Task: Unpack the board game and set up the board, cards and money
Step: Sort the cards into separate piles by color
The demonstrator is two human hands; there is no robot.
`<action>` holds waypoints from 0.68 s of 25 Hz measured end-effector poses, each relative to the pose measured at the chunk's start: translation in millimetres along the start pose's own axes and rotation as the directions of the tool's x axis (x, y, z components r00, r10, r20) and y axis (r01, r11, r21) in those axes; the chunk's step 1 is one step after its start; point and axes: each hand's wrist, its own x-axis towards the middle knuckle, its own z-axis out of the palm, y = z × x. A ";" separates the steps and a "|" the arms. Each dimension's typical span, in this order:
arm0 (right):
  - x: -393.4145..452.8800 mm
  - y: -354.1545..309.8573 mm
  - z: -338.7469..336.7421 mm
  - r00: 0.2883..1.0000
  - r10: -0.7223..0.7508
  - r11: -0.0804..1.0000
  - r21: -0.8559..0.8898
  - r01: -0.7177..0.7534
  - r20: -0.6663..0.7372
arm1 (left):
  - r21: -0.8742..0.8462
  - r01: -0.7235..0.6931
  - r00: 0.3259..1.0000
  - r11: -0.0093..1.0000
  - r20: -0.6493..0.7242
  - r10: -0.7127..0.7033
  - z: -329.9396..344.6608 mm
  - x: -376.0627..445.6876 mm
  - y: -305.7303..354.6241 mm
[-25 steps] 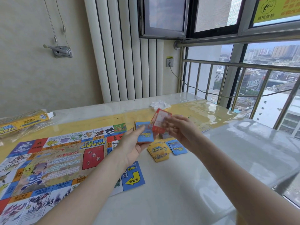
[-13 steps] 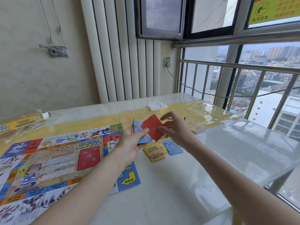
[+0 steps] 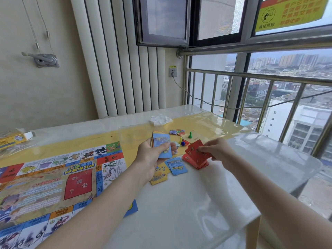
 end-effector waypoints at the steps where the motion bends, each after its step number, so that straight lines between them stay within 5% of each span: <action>1: 3.7 5.2 4.5 1.000 -0.002 1.000 -0.013 0.002 -0.002 | -0.002 0.006 1.000 1.000 -0.005 -0.006 0.4 1.1 -1.6; 8: 7.1 13.3 18.8 0.984 -0.166 0.857 -0.504 0.110 -0.066 | 0.016 0.024 0.999 1.000 -0.030 -0.023 -3.7 4.9 -10.8; 11: -3.2 -4.4 19.7 0.949 -0.292 0.916 -0.321 0.242 -0.118 | 0.027 0.034 0.999 0.999 -0.021 -0.033 -4.2 4.2 -13.6; 14: -20.9 -37.5 29.7 0.948 -0.279 0.959 0.091 0.268 0.150 | 0.017 0.028 1.000 0.999 -0.007 -0.028 -2.6 2.1 -13.2; 17: -28.6 -51.4 37.9 0.923 -0.240 0.967 0.154 0.202 0.300 | 0.020 0.045 0.995 0.999 0.085 -0.046 -6.0 -1.9 -5.8</action>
